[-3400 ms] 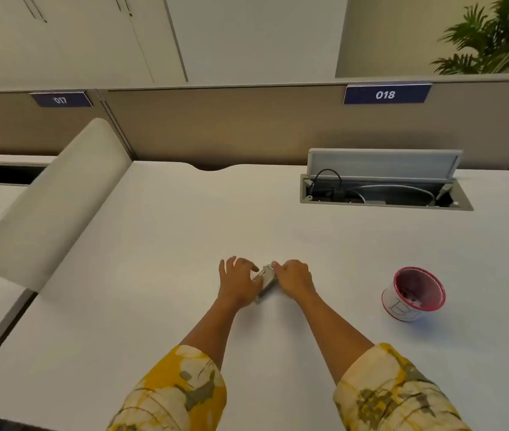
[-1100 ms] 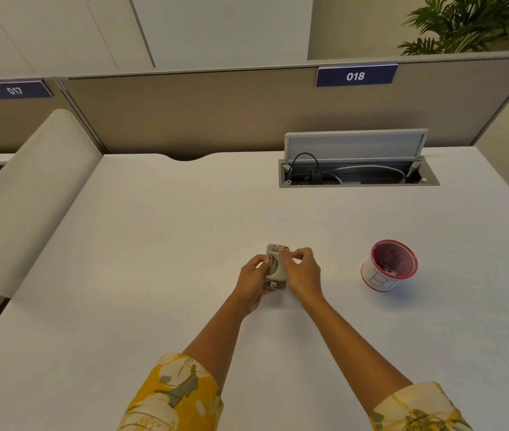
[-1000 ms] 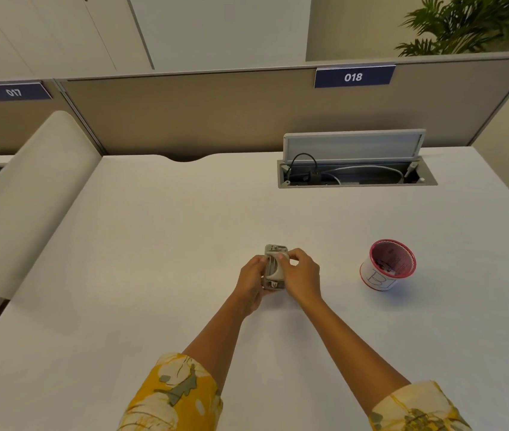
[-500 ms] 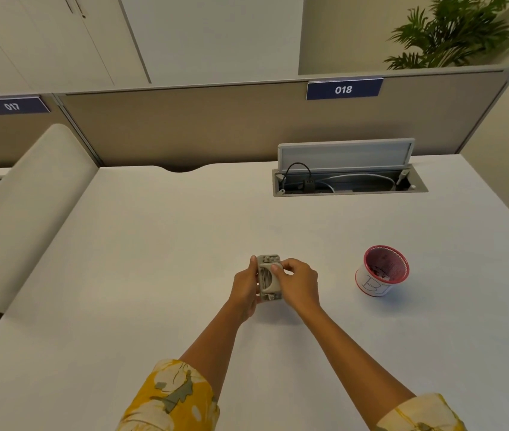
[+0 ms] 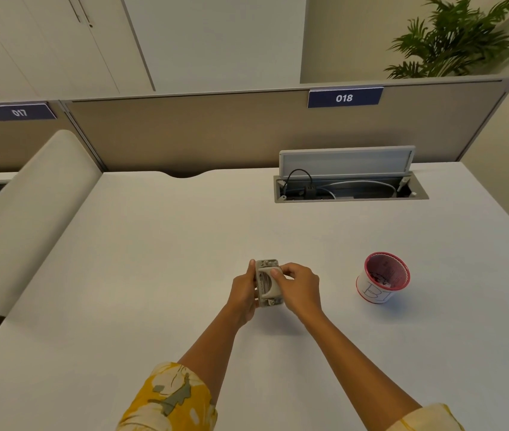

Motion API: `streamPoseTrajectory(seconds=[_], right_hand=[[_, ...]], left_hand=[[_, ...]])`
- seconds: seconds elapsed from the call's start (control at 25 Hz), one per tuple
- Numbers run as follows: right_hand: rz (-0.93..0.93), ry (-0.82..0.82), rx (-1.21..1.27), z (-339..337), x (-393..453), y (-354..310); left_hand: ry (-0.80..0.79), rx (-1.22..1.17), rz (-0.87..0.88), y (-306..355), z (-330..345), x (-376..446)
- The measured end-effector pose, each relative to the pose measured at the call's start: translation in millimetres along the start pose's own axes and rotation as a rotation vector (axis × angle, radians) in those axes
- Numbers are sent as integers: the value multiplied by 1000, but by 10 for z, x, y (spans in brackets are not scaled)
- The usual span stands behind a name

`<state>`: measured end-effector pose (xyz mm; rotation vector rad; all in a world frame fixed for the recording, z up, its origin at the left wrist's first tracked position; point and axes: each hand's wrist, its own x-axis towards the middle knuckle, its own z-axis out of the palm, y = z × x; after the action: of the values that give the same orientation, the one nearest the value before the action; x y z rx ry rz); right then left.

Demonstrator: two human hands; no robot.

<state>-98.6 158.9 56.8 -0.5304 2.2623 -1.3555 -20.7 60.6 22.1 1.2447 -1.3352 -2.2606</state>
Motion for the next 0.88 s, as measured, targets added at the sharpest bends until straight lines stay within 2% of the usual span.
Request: streamPoseTrajectory(seconds=[0.12,0.28,0.4,0.6,0.88], right_hand=[[18,37,23,-63,51,-22],[70,124,45,-181,209,-114],[91,162,33,-211,298,-179],[98,194,0,-229,340,-187],[138,140,-2,-231,386,-163]], left_hand=[[-85,-51,1,-7,8,5],[-189,-261,-28,-50,92,-6],[-180,-367,-35,-45,174,-7],[-173,-409,-24,-22,236,-12],[-139,-409,-5,-55,209,-40]])
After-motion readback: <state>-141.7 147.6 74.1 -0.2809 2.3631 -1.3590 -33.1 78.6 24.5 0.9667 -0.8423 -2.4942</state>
